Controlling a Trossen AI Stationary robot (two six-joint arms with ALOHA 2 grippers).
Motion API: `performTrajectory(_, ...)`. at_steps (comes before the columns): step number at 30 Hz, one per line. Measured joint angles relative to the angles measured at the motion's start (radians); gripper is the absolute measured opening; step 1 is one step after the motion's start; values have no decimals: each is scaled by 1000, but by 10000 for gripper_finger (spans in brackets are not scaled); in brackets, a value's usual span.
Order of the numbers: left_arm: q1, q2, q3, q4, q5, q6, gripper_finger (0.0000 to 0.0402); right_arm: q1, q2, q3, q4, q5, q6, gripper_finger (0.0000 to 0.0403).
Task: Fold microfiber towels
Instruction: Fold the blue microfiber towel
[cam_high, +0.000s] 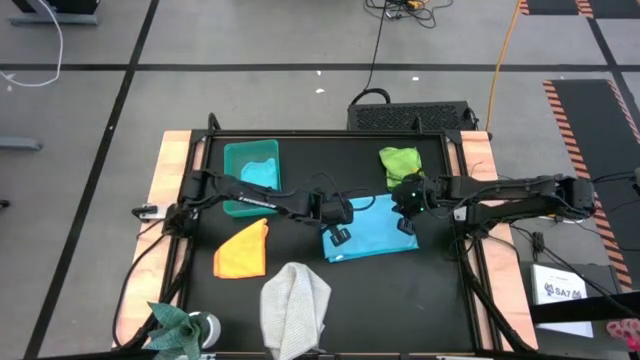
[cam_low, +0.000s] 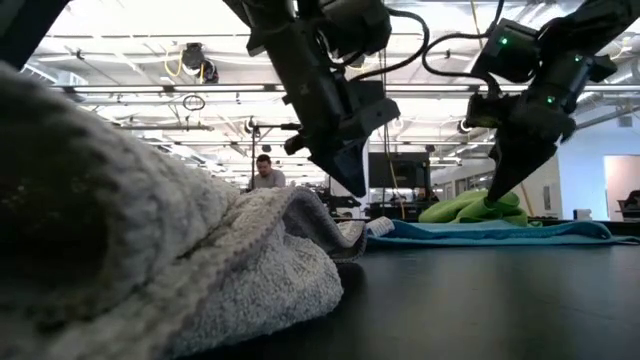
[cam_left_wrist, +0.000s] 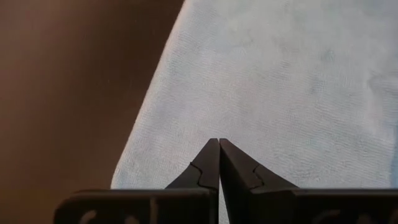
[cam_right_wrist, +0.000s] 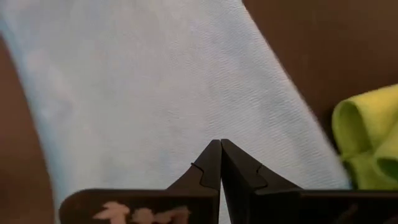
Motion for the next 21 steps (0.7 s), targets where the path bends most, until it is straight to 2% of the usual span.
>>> performTrajectory(2,19,0,0,9,48,26,13,-4,-15,7,-15,-42,41,0)
performTrajectory(5,54,-4,0,17,148,81,6,1,-34,16,-67,-39,91,0)
performTrajectory(8,87,-7,0,18,204,145,4,5,-51,18,-94,-43,159,0)
performTrajectory(12,125,-7,0,14,219,217,8,44,-58,18,-91,-99,265,0)
performTrajectory(21,165,-7,0,-57,220,290,6,142,-58,18,-87,-97,386,0)
